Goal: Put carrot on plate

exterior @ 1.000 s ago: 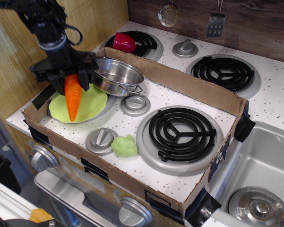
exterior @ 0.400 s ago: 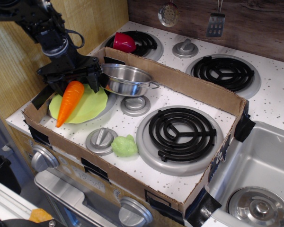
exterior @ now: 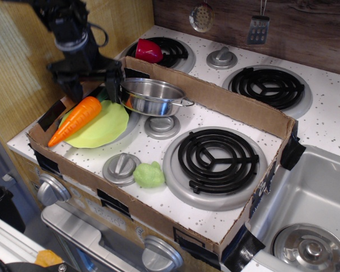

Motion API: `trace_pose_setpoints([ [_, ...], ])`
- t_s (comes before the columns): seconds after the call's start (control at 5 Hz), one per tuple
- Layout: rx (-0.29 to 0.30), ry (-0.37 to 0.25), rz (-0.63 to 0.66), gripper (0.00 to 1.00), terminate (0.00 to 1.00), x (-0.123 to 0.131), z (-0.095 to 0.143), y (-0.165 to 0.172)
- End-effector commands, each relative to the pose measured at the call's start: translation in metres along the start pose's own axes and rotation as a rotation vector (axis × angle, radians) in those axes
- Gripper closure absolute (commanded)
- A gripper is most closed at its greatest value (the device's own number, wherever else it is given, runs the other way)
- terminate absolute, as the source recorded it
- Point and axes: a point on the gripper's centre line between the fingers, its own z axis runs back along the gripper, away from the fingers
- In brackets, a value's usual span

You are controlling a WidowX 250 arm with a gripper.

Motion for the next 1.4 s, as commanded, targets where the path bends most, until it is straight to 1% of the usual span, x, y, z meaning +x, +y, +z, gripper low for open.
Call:
trace_pose_setpoints([
  [0.0,0.152,-0.155,-0.057,0.00,0.00,0.006,0.061,-0.008],
  [0.2,0.209,-0.146,-0.068,0.00,0.00,0.001,0.079,-0.021],
  [0.4,0.209,-0.153,-0.107,0.00,0.00,-0.005,0.089,-0.039],
  [0.6,0.119,-0.148,-0.179,0.00,0.00,-0.013,0.091,-0.058],
  [1.0,0.119,-0.148,-0.179,0.00,0.00,-0.013,0.091,-0.058],
  [1.2,0.119,-0.148,-0.179,0.00,1.00,-0.013,0.091,-0.058],
])
